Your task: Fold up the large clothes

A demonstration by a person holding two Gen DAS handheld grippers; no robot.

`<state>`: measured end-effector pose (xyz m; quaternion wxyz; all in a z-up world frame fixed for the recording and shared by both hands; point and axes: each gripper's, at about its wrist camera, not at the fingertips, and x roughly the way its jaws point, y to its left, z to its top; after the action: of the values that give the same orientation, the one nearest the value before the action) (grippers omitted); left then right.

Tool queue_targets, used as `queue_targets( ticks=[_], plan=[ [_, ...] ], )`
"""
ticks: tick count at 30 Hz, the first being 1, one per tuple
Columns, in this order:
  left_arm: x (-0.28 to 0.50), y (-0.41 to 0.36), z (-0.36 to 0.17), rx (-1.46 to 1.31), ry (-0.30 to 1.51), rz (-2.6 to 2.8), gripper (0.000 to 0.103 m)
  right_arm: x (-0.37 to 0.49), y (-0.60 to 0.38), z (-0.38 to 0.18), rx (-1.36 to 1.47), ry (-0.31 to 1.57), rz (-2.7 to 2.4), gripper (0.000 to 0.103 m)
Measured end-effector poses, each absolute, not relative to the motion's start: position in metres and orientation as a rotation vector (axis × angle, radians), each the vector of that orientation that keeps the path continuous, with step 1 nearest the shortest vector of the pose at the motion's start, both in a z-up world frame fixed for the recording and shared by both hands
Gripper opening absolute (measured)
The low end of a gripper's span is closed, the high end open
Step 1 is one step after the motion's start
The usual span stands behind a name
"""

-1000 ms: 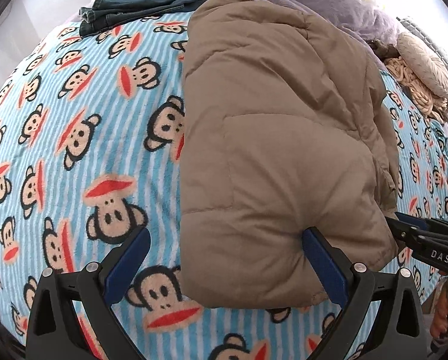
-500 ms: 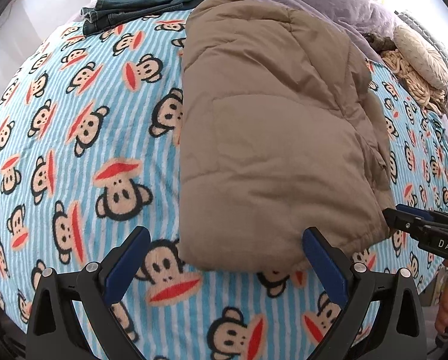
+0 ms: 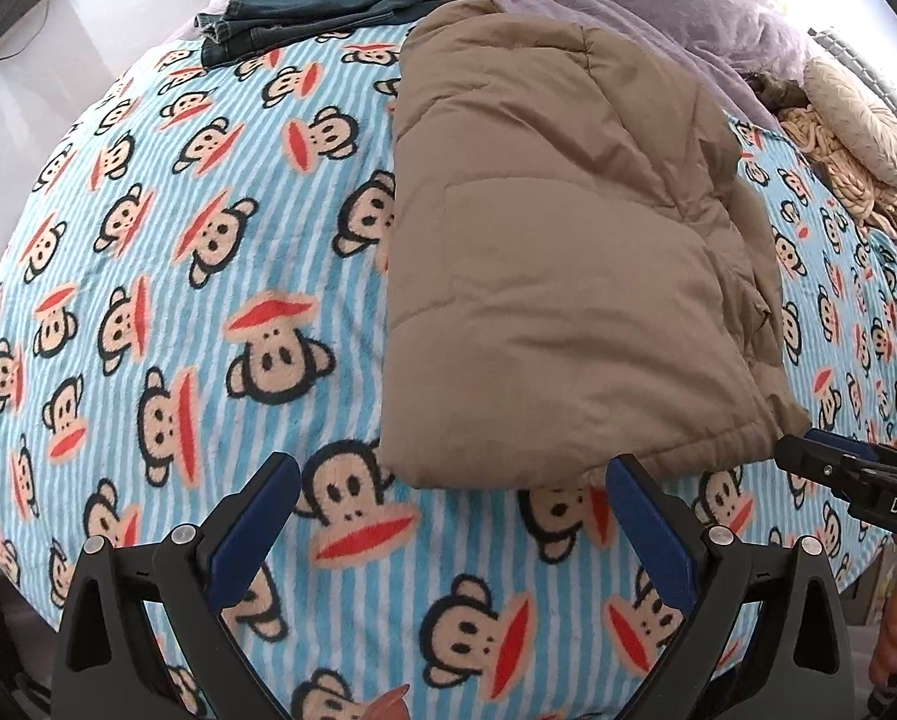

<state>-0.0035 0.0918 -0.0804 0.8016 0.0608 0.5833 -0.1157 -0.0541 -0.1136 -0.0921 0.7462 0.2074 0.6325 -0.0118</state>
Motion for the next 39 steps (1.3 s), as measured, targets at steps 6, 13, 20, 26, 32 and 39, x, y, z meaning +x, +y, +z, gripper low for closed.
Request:
queue_targets(
  ticks=[6,13,20,26,32,39],
  plan=[
    [-0.013,0.086,-0.065,0.23,1.164,-0.182,0.102,-0.058,-0.11,-0.08,0.418,1.351,-0.038,0.076],
    [-0.011,0.084,-0.046,0.21,1.141,-0.176,0.102,-0.061,-0.111,-0.057,0.398,1.288,-0.072,0.087],
    [-0.014,0.077,-0.03,0.217,1.143,-0.17,0.102,-0.059,-0.111,-0.032,0.338,1.203,-0.145,0.088],
    [-0.014,0.074,-0.017,0.187,1.137,-0.179,0.102,-0.054,-0.109,-0.019,0.301,1.215,-0.163,0.088],
    [-0.016,0.073,-0.008,0.18,1.124,-0.173,0.102,-0.057,-0.116,-0.01,0.402,1.163,-0.122,0.088],
    [-0.017,0.076,0.001,0.146,1.13,-0.164,0.102,-0.056,-0.11,0.008,0.299,1.132,-0.183,0.088]
  ],
)
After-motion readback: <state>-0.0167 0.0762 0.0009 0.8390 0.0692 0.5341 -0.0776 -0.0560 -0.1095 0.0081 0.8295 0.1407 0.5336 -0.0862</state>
